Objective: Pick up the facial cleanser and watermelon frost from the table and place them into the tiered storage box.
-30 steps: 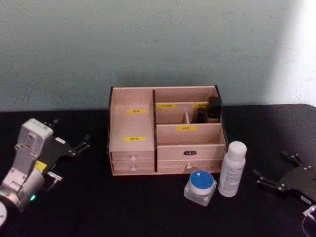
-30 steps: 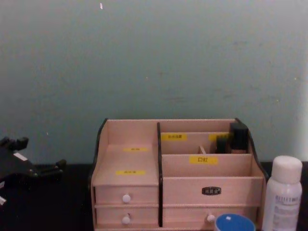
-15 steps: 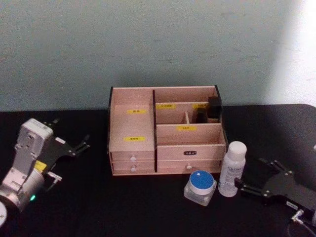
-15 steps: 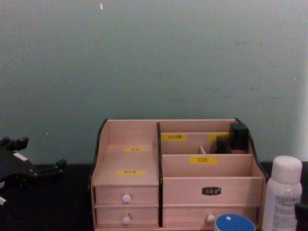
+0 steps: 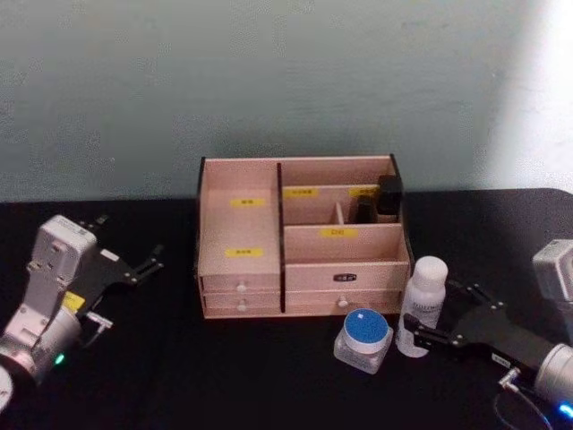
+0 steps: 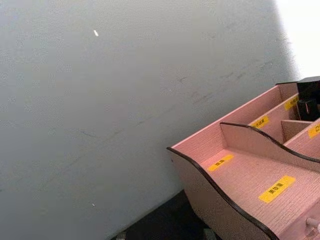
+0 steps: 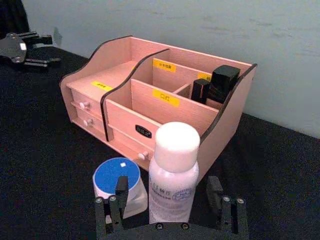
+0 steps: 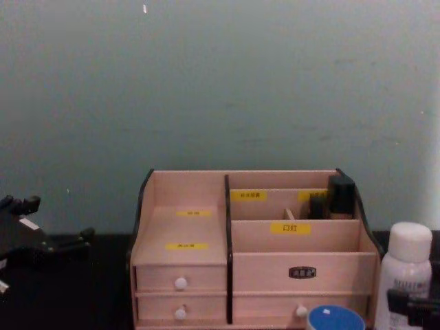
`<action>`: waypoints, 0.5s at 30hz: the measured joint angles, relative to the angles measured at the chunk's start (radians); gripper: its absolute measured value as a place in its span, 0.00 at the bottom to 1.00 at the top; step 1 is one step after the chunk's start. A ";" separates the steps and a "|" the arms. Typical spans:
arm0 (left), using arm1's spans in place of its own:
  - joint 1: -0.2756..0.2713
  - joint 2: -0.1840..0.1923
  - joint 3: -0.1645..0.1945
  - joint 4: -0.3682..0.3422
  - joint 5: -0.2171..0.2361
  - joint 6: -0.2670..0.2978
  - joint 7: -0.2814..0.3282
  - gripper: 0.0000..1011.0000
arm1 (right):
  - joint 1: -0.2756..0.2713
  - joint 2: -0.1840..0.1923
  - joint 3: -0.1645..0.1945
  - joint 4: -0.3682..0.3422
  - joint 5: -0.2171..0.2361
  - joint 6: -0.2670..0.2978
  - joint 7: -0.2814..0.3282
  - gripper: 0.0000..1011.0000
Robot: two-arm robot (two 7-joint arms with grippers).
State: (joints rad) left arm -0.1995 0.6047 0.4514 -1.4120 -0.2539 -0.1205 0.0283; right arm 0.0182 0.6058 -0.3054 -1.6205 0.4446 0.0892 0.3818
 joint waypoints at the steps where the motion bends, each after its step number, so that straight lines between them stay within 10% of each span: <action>1: 0.000 0.000 0.000 0.000 0.000 0.000 0.000 0.99 | 0.004 -0.004 -0.001 0.005 -0.002 0.001 0.002 0.99; 15: 0.000 0.000 0.000 0.000 0.000 0.000 0.000 0.99 | 0.042 -0.055 0.004 0.063 -0.013 0.001 0.039 0.99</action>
State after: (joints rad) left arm -0.1995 0.6047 0.4514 -1.4120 -0.2539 -0.1205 0.0283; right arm 0.0600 0.5507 -0.3011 -1.5577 0.4313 0.0901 0.4208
